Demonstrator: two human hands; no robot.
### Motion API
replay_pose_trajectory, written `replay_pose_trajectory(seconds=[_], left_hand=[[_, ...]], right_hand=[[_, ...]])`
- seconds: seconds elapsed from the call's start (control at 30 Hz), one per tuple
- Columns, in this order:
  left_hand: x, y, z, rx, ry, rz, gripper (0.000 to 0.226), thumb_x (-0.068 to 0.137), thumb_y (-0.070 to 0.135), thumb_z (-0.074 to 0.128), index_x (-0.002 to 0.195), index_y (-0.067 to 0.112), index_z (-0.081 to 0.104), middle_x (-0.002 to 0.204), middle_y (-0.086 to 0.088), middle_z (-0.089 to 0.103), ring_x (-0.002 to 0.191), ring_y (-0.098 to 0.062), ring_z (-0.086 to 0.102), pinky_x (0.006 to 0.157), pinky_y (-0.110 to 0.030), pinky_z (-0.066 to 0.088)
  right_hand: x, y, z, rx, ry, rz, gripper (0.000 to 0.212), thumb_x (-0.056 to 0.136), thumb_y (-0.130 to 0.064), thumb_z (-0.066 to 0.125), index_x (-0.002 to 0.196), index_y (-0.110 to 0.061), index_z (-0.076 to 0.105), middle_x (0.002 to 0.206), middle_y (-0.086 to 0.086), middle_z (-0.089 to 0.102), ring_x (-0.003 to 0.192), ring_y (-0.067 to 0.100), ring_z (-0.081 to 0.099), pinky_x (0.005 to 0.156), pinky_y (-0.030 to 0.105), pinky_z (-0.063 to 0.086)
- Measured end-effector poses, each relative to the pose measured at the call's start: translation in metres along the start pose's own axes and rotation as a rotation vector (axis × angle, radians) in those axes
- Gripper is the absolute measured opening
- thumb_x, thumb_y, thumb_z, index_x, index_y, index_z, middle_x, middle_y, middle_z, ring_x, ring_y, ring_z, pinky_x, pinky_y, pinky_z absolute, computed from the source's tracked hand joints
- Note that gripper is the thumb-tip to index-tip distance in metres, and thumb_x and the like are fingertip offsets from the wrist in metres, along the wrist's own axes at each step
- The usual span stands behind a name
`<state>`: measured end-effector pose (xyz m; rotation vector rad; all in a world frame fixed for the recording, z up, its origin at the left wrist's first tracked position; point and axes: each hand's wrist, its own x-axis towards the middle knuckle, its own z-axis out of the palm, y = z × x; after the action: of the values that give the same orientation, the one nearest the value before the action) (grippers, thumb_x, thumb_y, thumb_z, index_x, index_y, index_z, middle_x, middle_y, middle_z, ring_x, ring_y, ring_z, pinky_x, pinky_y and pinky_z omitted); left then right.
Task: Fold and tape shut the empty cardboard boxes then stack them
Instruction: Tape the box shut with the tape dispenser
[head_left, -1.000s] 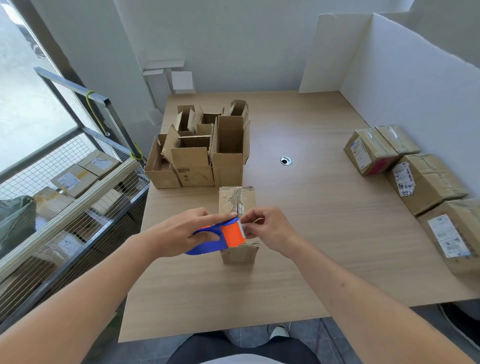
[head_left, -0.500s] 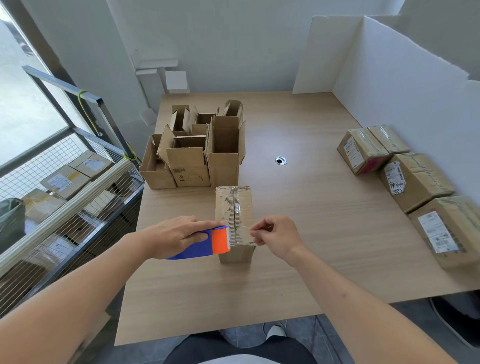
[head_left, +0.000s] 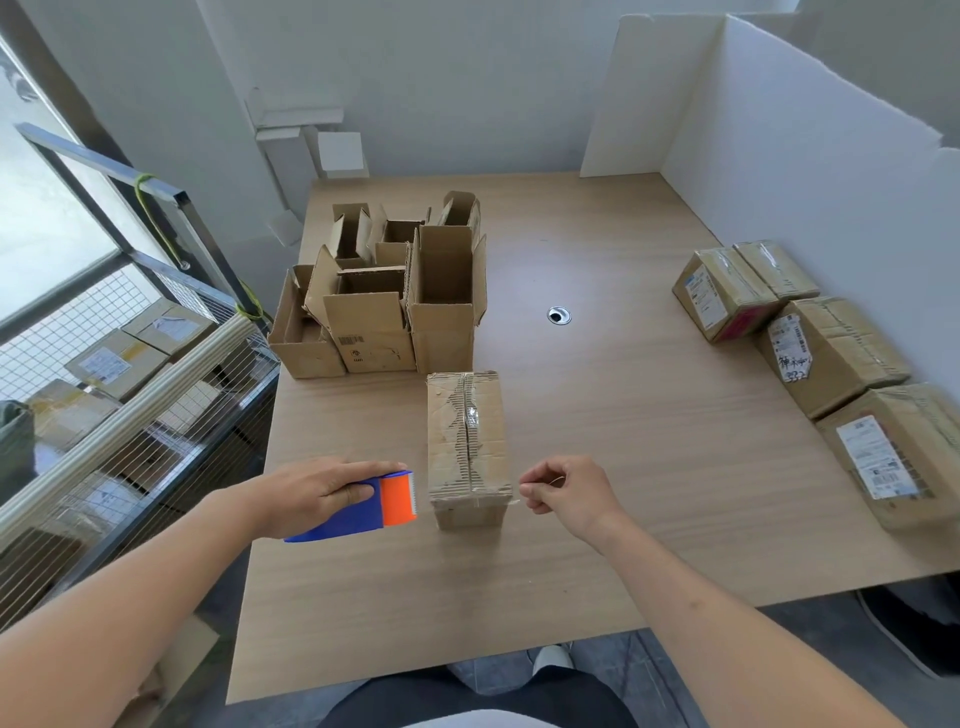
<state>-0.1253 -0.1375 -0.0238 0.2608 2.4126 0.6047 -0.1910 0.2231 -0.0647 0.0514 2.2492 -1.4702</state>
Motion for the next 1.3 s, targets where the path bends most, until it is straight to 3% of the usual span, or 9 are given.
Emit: replay_pose_trajectory(seconds=[0.3,0.43,0.53,0.63,0.73,0.8,1.07,1.17,1.3], left_hand=[[0.014,-0.005,0.006,0.102,0.017,-0.028,0.048,0.107,0.052,0.031,0.142,0.074,0.007,0.113,0.014,0.05,0.1,-0.005,0.048,0.092,-0.032,0.043],[0.024,-0.003,0.01,0.177,0.079,-0.019,0.048,0.107,0.054,0.027,0.143,0.074,0.003,0.107,0.008,0.052,0.096,-0.008,0.048,0.091,-0.036,0.044],[0.033,0.001,0.014,0.219,0.117,-0.003,0.048,0.106,0.055,0.023,0.141,0.076,-0.001,0.102,0.006,0.051,0.094,-0.013,0.049,0.089,-0.038,0.044],[0.039,0.004,0.017,0.224,0.131,0.001,0.049,0.106,0.055,0.023,0.146,0.072,0.001,0.1,0.005,0.05,0.091,-0.012,0.048,0.087,-0.038,0.044],[0.045,0.008,0.018,0.221,0.141,0.012,0.05,0.106,0.054,0.024,0.149,0.07,0.002,0.1,0.006,0.05,0.091,-0.013,0.048,0.086,-0.036,0.043],[0.048,0.012,0.018,0.228,0.145,0.022,0.05,0.107,0.053,0.024,0.148,0.071,0.002,0.101,0.005,0.05,0.092,-0.015,0.048,0.085,-0.037,0.043],[0.052,0.016,0.019,0.228,0.142,-0.002,0.049,0.107,0.054,0.024,0.148,0.07,0.003,0.1,0.004,0.05,0.091,-0.015,0.048,0.083,-0.036,0.042],[0.052,0.015,0.021,0.227,0.145,-0.015,0.049,0.107,0.054,0.024,0.15,0.068,0.005,0.1,0.004,0.05,0.091,-0.016,0.048,0.081,-0.036,0.041],[0.053,0.013,0.024,0.183,0.144,-0.016,0.049,0.107,0.053,0.025,0.148,0.07,0.005,0.1,0.002,0.051,0.091,-0.017,0.049,0.083,-0.037,0.042]], right_hand=[[0.011,0.012,0.01,-0.029,-0.013,-0.001,0.008,0.083,-0.002,0.081,0.086,-0.01,0.077,0.072,0.006,0.075,0.065,0.014,0.068,0.073,0.033,0.063],[0.013,0.02,0.013,-0.171,0.0,-0.083,0.008,0.086,-0.016,0.081,0.092,-0.022,0.079,0.078,-0.009,0.075,0.069,0.002,0.066,0.072,0.022,0.056],[0.012,0.022,0.015,-0.2,-0.014,-0.128,0.019,0.091,-0.02,0.077,0.105,-0.033,0.074,0.098,-0.017,0.073,0.079,-0.004,0.067,0.073,0.018,0.05],[0.011,0.022,0.014,-0.215,-0.093,-0.093,0.055,0.089,-0.033,0.078,0.139,-0.044,0.058,0.13,-0.026,0.056,0.096,0.001,0.066,0.079,0.01,0.048],[0.01,0.025,0.017,-0.125,-0.163,-0.038,0.086,0.088,-0.041,0.078,0.153,-0.058,0.025,0.14,-0.029,0.047,0.09,0.008,0.068,0.085,0.027,0.058],[0.01,0.022,0.02,-0.034,-0.202,0.011,0.089,0.089,-0.047,0.076,0.155,-0.059,0.016,0.137,-0.031,0.046,0.096,0.018,0.07,0.079,0.035,0.063],[0.023,0.017,0.034,0.066,-0.212,0.201,0.074,0.092,-0.076,0.037,0.158,-0.048,0.021,0.15,-0.016,0.045,0.126,0.017,0.055,0.085,0.038,0.062],[0.028,0.021,0.046,0.138,-0.183,0.219,0.065,0.096,-0.072,0.034,0.155,-0.048,0.027,0.145,-0.019,0.052,0.129,0.017,0.054,0.091,0.044,0.059],[0.03,0.031,0.055,0.14,-0.161,0.198,0.087,0.084,-0.087,0.035,0.158,-0.047,0.018,0.144,-0.019,0.051,0.131,0.012,0.049,0.1,0.043,0.052]])
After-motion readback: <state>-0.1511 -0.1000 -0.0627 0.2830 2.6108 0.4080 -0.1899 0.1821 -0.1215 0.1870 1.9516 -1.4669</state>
